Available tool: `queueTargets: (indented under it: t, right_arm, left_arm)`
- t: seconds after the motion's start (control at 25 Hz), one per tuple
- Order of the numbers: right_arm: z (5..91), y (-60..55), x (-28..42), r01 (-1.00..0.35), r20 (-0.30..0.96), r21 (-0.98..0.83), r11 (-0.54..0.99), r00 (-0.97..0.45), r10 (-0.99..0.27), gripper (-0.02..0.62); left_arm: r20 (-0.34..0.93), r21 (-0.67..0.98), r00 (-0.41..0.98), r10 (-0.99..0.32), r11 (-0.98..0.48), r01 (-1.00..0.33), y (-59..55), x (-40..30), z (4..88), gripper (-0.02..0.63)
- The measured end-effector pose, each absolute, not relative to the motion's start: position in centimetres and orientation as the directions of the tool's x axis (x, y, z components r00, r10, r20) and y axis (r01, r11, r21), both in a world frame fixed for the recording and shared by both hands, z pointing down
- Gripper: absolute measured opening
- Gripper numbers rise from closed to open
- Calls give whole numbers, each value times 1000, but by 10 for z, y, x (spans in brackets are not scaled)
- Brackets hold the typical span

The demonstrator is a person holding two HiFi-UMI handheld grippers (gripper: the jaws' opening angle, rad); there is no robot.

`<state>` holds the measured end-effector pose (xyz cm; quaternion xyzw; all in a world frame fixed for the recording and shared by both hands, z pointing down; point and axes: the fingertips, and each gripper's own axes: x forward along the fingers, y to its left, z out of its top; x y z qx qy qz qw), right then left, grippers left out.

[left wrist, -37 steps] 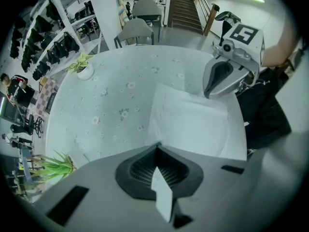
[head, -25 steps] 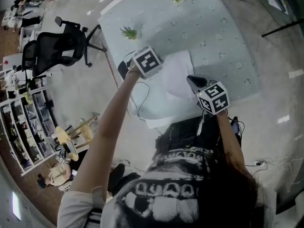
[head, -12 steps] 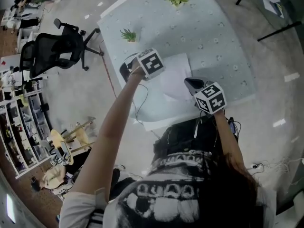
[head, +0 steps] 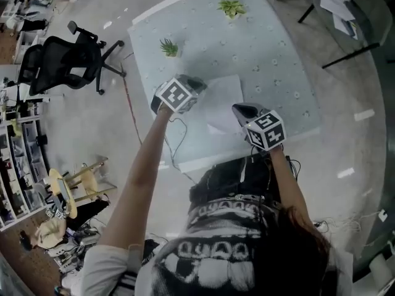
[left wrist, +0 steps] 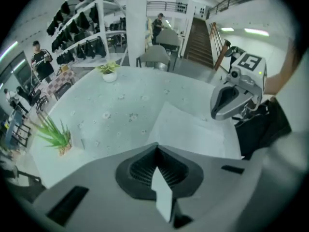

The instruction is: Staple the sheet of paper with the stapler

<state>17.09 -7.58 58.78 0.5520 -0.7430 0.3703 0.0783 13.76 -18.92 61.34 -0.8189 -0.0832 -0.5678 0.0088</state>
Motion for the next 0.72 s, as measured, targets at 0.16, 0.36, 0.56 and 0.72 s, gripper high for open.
queueTargets:
  t: [0.16,0.36,0.56,0.72]
  right_arm:
    - [574,-73,163,-896,537,-424,134,-368,-760,5]
    - [555,-73,143,-912,533,-380,154,-352,-769,5]
    - [535,-71,120,-928,522,-341,153,-322,-790,5]
    - [528,-66,106,-934,520,-324,151,-309,-797,3]
  left_arm:
    - [879,88,462,117,-993,83,-180,131,589,3]
    - [791,69,605,85,-996,51,-166,121,547,3]
    - [725,37,689,25,-999,-2,-158,92,518,3]
    - [679,66,734,15,-997,-40,-150,70,513,3]
